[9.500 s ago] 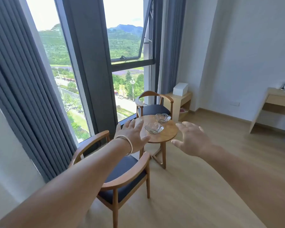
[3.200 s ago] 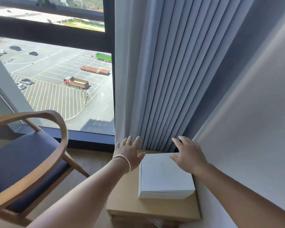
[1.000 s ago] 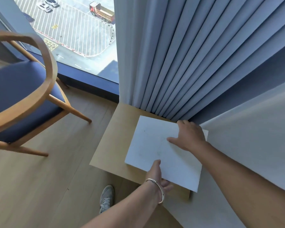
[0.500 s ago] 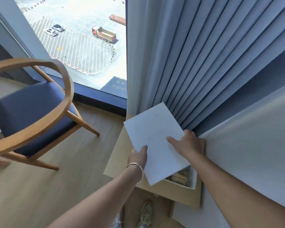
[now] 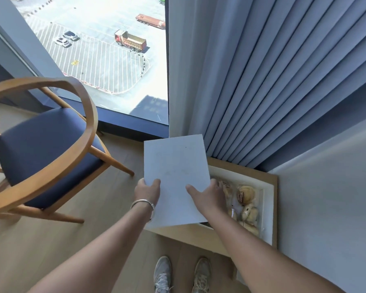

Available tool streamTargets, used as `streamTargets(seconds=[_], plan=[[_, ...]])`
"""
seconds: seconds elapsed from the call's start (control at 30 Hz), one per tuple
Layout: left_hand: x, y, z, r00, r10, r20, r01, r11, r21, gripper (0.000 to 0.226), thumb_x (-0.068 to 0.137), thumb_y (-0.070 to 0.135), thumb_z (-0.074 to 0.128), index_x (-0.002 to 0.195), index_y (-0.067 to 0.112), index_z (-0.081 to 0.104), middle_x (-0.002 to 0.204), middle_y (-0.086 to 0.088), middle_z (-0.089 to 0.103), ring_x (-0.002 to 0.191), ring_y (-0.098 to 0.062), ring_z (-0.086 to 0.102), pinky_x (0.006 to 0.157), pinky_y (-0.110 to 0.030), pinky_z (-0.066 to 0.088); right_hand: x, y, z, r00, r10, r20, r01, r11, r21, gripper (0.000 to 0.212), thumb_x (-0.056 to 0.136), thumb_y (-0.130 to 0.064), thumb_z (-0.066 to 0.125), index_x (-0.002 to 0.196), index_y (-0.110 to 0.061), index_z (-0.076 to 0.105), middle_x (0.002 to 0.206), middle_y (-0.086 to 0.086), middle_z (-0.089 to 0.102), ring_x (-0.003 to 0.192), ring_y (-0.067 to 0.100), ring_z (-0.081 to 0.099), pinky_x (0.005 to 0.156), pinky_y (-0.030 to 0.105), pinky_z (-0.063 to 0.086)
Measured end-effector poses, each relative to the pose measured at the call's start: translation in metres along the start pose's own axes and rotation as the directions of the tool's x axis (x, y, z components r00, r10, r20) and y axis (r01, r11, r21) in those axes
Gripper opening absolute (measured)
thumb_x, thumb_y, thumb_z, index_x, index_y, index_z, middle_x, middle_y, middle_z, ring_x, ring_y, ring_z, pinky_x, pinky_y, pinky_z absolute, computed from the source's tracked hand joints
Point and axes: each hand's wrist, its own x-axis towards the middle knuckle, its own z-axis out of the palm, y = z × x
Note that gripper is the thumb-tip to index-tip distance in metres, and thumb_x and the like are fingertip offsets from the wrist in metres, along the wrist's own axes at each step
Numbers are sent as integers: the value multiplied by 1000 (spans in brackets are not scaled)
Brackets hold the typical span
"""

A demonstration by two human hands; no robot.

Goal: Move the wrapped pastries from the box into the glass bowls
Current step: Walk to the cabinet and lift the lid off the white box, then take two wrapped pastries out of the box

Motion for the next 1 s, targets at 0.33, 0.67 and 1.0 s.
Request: streamTargets(seconds=[0.33,0.67,1.0], plan=[[70,-23,-20,999,53,-6,-51,977,208,31,82,28,68,107,14,57,111,-12,62,96,-33,60,87,-43,50,4,-9,74,992,86,93,-94,992,85,81,71,-59,71,129,-9,45,132,7,48,117,26,51,91,39,48],[105,-59,-12,996,86,31,-91,926,366,47,76,40,75,110,14,54,111,-11,60,102,-36,57,91,-48,47,-1,9,130,974,191,124,-203,975,89,83,74,-52,71,135,-7,36,138,10,41,124,27,46,94,35,44],[135,-105,11,996,63,57,-81,911,405,45,72,34,77,109,18,55,106,-9,58,100,-35,55,90,-45,46,5,30,185,968,231,97,-237,970,61,113,75,-46,70,151,-1,0,154,11,23,135,27,35,100,33,44]])
